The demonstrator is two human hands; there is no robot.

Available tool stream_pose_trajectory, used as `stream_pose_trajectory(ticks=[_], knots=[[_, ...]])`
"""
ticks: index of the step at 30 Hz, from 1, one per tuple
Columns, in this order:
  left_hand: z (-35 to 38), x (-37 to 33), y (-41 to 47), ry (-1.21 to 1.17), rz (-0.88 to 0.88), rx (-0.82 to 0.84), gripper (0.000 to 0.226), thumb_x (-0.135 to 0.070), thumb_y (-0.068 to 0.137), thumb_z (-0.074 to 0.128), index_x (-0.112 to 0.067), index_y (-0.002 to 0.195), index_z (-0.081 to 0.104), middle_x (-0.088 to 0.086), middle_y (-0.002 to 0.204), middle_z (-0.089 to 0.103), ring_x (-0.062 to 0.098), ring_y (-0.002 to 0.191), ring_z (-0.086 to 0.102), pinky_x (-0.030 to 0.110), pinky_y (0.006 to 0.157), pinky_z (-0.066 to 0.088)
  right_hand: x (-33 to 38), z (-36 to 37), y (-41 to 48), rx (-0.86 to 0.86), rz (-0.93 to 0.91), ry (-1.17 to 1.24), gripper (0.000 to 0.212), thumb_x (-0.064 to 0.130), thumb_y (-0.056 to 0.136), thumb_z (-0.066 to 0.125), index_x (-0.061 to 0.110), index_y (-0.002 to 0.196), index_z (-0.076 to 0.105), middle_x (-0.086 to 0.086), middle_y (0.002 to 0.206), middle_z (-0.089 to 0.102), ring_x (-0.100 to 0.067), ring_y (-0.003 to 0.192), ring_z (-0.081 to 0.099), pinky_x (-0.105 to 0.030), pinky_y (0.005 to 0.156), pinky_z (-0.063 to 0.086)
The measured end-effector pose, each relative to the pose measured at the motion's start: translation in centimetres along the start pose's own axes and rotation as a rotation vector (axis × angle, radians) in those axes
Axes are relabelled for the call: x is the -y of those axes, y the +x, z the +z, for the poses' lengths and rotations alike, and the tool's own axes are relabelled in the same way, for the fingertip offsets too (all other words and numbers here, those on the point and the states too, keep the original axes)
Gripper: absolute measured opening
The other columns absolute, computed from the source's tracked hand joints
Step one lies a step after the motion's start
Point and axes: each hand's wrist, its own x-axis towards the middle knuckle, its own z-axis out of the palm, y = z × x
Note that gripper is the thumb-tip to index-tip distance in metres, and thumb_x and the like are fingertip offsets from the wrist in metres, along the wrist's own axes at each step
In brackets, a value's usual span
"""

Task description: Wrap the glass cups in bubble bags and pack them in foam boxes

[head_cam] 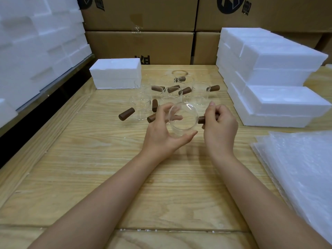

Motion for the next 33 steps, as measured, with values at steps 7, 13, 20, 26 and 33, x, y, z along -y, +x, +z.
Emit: stream_pose_trajectory(ticks=[7, 13, 20, 26, 33], knots=[[-0.1, 0.4, 0.1, 0.028, 0.127, 0.030, 0.072, -0.028, 0.069, 0.084, -0.012, 0.128, 0.046, -0.005, 0.130, 0.056, 0.003, 0.110, 0.061, 0.020, 0.094, 0.047, -0.9, 0.3, -0.2, 0.024, 0.284, 0.145, 0.031, 0.028, 0.094, 0.054, 0.016, 0.066, 0.051, 0.015, 0.049, 0.058, 0.002, 0.048, 0.049, -0.020, 0.058, 0.039], [0.1, 0.8, 0.4, 0.022, 0.189, 0.035, 0.068, -0.015, 0.072, 0.084, -0.012, 0.129, 0.046, 0.006, 0.148, 0.042, 0.016, 0.137, 0.041, 0.030, 0.110, 0.037, -0.8, 0.9, -0.6, 0.018, 0.529, 0.541, 0.033, 0.023, 0.099, 0.047, 0.015, 0.067, 0.041, 0.009, 0.041, 0.044, -0.006, 0.034, 0.033, -0.015, 0.035, 0.023], [-0.5, -0.5, 0.1, -0.534, -0.152, 0.167, 0.113, -0.067, 0.057, 0.079, -0.031, 0.145, 0.019, 0.006, 0.151, 0.035, 0.019, 0.127, 0.054, 0.035, 0.099, 0.049, -0.4, 0.5, 0.3, -0.076, 0.223, 0.433, 0.025, 0.027, 0.101, 0.042, 0.019, 0.077, 0.043, 0.001, 0.066, 0.049, -0.007, 0.047, 0.038, -0.020, 0.042, 0.033], [-0.4, -1.2, 0.7, -1.055, -0.639, 0.202, 0.091, -0.064, 0.071, 0.062, -0.001, 0.135, 0.046, 0.020, 0.113, 0.068, 0.027, 0.091, 0.071, 0.030, 0.073, 0.058, -0.4, 0.4, -0.1, 0.004, -0.098, 0.260, 0.016, 0.031, 0.097, 0.038, 0.028, 0.082, 0.040, 0.023, 0.062, 0.051, -0.001, 0.056, 0.044, -0.033, 0.056, 0.042], [-0.9, -0.6, 1.0, -1.178, -0.639, 0.213, 0.047, -0.037, 0.083, 0.053, -0.007, 0.118, 0.058, 0.020, 0.109, 0.069, 0.030, 0.098, 0.069, 0.033, 0.081, 0.058, -0.3, 0.7, -0.7, 0.033, -0.161, 0.293, 0.007, 0.027, 0.096, 0.043, 0.028, 0.090, 0.041, 0.010, 0.075, 0.053, 0.002, 0.064, 0.054, -0.028, 0.062, 0.045]])
